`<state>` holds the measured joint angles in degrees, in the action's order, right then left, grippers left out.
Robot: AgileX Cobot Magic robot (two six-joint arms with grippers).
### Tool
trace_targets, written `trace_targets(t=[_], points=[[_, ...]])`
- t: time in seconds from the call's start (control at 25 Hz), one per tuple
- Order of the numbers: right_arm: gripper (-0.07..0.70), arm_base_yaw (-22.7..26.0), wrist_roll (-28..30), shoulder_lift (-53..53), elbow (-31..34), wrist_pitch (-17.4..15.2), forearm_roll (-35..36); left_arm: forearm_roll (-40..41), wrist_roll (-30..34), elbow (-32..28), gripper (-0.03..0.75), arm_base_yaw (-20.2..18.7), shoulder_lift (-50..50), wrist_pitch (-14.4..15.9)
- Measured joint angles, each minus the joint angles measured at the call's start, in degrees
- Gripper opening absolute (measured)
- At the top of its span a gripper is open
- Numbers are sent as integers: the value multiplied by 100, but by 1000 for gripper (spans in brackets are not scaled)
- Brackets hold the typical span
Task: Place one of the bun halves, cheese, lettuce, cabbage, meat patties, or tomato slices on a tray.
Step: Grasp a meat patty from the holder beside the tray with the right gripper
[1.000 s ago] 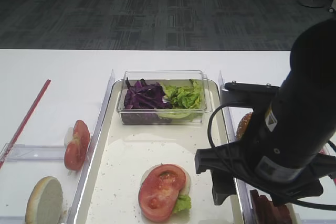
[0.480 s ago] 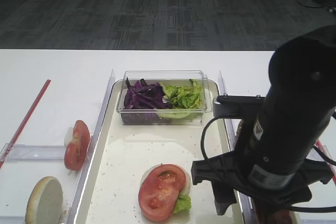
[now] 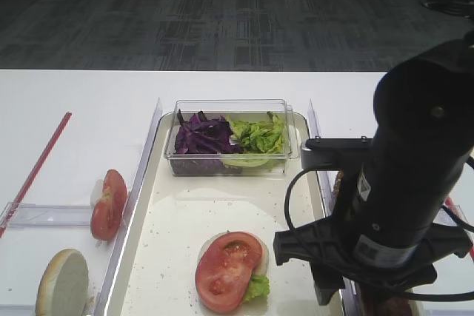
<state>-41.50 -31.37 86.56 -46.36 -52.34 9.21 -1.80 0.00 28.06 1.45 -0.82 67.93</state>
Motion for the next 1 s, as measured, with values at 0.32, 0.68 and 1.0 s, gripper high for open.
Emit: trace_targets(t=[0.32, 0.68, 1.0], points=[[337, 0, -31, 23, 0, -63, -153, 0, 0, 0, 554, 0, 0, 0], [169, 0, -58, 36, 0, -149, -320, 0, 0, 0, 554, 0, 0, 0], [116, 0, -174, 36, -4, -230, -442, 0, 0, 0, 554, 0, 0, 0]])
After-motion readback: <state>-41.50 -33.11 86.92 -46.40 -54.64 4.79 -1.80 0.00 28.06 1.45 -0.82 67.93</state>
